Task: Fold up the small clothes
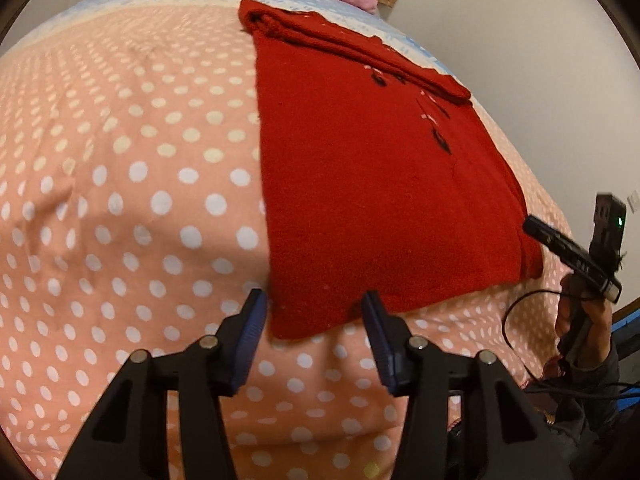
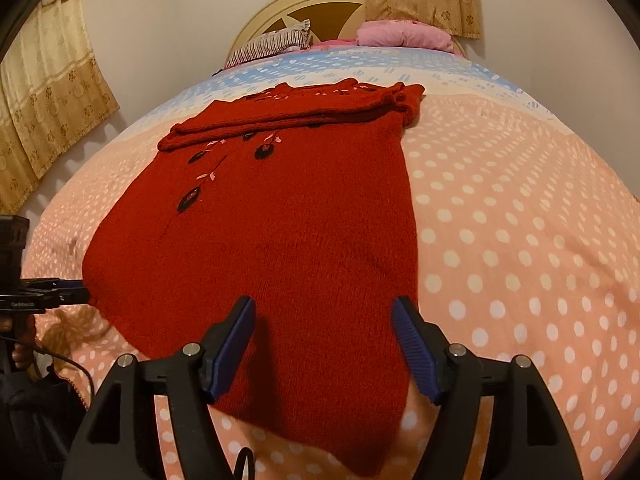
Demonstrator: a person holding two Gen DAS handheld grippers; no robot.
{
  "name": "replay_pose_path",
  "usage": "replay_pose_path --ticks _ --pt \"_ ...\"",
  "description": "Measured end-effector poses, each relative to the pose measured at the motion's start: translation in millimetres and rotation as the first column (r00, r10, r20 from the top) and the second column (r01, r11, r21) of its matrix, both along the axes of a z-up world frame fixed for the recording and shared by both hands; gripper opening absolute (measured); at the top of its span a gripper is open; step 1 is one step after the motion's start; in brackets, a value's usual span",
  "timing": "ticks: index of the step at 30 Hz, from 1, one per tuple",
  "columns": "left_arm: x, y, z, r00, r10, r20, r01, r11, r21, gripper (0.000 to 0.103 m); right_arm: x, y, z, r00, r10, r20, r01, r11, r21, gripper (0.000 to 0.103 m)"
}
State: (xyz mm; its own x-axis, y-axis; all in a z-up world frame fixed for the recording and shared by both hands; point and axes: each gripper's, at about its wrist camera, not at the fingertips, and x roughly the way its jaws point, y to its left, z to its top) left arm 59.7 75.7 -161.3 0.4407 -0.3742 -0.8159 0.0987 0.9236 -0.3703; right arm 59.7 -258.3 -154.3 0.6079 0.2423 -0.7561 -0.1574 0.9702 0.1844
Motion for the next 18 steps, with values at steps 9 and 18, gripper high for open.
replay_pose_path --ticks 9,18 --pt "-2.2 2.7 0.2 0.999 -0.014 0.033 0.016 0.998 -0.055 0.016 -24.1 -16.2 2.8 0.999 -0.024 -0.032 0.025 0.999 0.034 0.071" --pt "-7.4 -8.4 7.8 0.998 -0.044 0.054 0.045 0.999 -0.016 0.013 -47.2 -28.0 -0.5 0.996 -0.030 -0.086 0.039 0.993 0.108 0.071"
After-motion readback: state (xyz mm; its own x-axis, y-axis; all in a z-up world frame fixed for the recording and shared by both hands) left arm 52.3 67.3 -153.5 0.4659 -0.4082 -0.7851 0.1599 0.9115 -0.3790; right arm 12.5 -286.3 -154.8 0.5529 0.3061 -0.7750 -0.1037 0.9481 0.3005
